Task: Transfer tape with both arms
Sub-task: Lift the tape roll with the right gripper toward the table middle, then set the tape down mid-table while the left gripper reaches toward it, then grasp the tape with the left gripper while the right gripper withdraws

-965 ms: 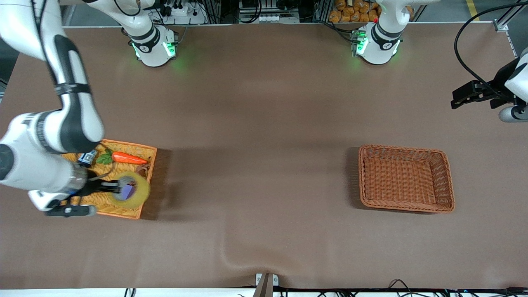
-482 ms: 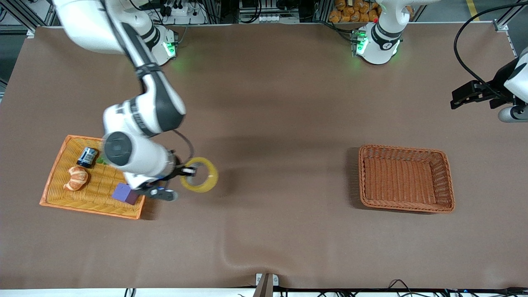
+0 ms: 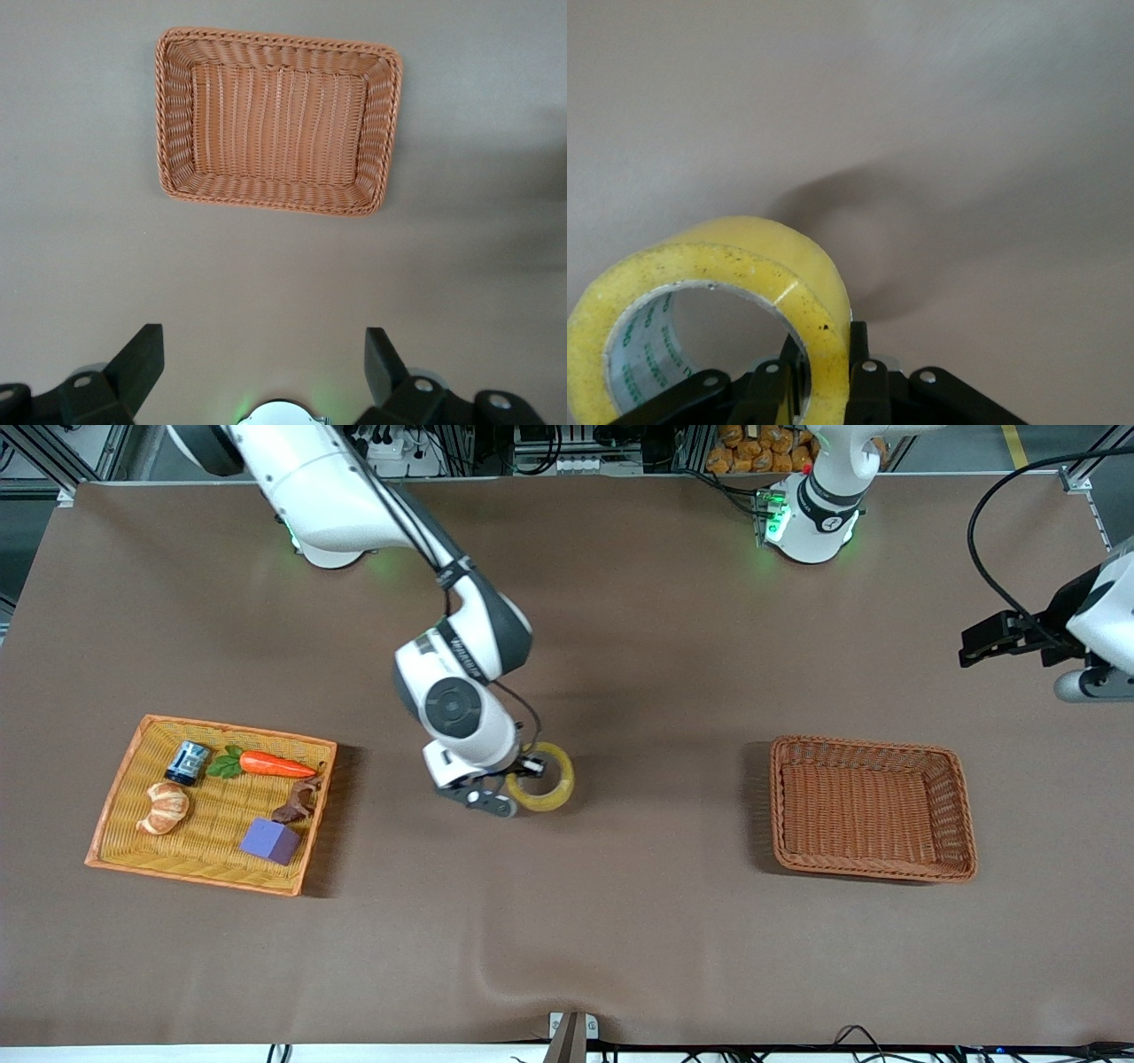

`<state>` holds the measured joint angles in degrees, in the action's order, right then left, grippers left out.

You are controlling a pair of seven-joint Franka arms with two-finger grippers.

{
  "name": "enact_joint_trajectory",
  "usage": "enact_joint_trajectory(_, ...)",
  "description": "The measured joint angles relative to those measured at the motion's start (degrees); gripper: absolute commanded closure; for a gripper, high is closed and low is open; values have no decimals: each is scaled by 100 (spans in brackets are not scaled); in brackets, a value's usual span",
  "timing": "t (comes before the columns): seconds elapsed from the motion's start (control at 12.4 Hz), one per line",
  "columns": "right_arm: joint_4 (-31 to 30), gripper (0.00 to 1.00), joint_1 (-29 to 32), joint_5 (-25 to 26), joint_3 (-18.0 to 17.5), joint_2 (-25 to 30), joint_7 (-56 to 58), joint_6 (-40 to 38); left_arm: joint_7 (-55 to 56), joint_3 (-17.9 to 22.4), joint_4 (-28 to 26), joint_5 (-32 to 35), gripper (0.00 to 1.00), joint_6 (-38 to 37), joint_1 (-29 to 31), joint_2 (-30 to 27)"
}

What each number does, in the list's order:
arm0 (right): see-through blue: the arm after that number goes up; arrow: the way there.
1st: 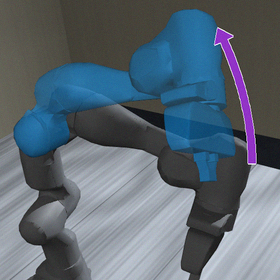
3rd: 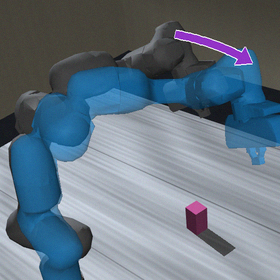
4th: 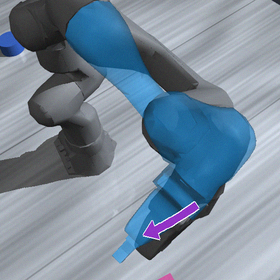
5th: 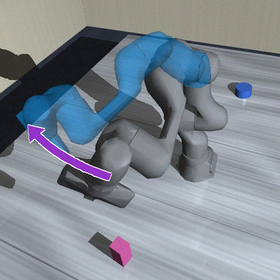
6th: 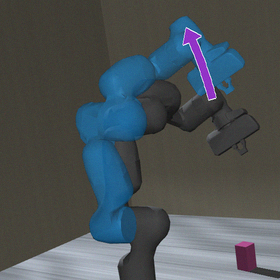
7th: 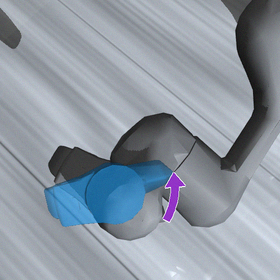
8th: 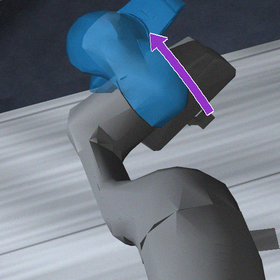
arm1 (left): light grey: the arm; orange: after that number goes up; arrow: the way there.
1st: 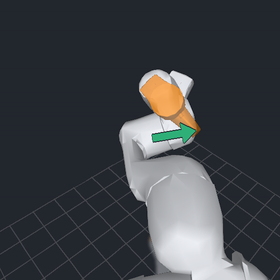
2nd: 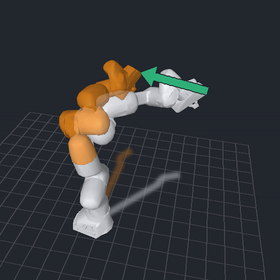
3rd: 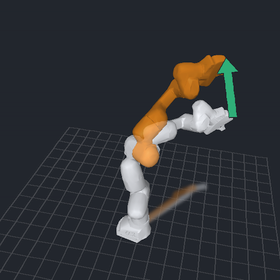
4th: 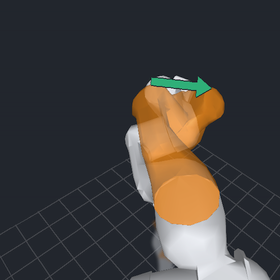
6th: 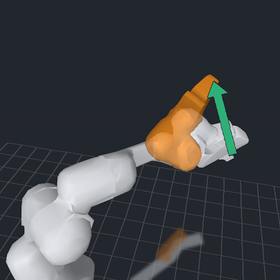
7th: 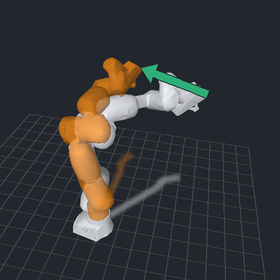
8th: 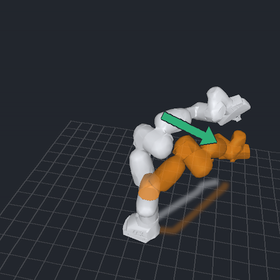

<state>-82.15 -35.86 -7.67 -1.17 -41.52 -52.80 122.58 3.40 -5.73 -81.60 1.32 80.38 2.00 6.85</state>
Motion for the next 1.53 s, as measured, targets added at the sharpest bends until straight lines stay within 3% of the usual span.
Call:
enact_joint_trajectory(0.16, -9, 100, -211, -5, 5, -283, -129, 347, 0, -2, -4, 0, 0, 0, -20, 116)
enact_joint_trajectory(0.24, -10, 87, -276, -5, 7, -443, -202, 575, 0, -3, -4, 0, 0, 2, -38, 141)
enact_joint_trajectory(0.32, -8, 14, -318, -6, 7, -575, -259, 781, -2, -7, -5, -8, 0, 29, -67, 156)
enact_joint_trajectory(0.4, 15, 0, -337, -5, 14, -572, -283, 805, -4, -18, -15, -19, 0, 117, -145, 196)
enact_joint_trajectory(0.8, 138, 0, -311, -6, 131, -515, -292, 890, 70, -99, -139, -340, 0, 1035, -913, 930)
enact_joint_trajectory(0.96, 223, 0, -55, -5, 224, -313, -174, 584, 66, -104, -143, -496, 0, 1400, -1078, 1229)
enact_joint_trajectory(1.21, 247, 0, 786, -4, 276, 187, 1075, -321, 256, -120, -155, -521, 0, 2304, -1522, 1731)
enact_joint_trajectory(1.53, 234, 0, 2236, -3, 298, 826, 3015, -1349, 2003, -145, -153, -525, 0, 3132, -2412, 2406)
